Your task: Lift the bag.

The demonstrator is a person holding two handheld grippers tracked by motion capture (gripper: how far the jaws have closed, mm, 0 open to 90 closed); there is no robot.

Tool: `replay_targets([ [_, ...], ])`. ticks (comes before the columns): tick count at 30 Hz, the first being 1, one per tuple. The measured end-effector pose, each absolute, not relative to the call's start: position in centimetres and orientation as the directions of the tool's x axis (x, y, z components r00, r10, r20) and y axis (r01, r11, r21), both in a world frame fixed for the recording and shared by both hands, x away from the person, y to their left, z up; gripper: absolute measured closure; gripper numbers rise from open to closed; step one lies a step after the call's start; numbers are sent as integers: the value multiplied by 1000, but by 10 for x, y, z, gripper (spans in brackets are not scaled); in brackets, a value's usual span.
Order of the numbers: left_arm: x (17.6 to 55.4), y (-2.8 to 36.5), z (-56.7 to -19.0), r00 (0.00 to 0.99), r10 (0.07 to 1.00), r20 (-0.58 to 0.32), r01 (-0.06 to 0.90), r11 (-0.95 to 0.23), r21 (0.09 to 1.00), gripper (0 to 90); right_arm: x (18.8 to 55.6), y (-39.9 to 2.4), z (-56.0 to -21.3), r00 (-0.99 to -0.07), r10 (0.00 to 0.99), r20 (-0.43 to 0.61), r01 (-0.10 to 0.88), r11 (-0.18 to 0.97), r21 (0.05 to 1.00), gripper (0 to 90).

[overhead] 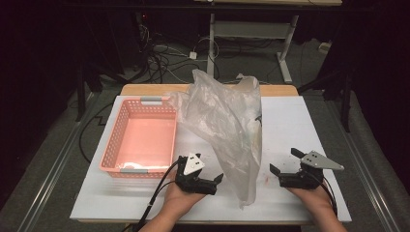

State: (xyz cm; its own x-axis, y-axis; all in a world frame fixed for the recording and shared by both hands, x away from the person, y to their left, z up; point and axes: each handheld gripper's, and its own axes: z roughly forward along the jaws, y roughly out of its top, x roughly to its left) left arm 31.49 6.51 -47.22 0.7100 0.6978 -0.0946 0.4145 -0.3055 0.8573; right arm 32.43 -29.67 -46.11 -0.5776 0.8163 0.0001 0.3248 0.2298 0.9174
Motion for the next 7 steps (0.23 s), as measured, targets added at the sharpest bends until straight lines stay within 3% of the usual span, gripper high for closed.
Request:
replay_targets([
  [7, 315, 68, -473, 702, 706, -93, 416, -300, 859, 0, 323, -300, -461, -565, 825, -4, 308, 215, 927, 0],
])
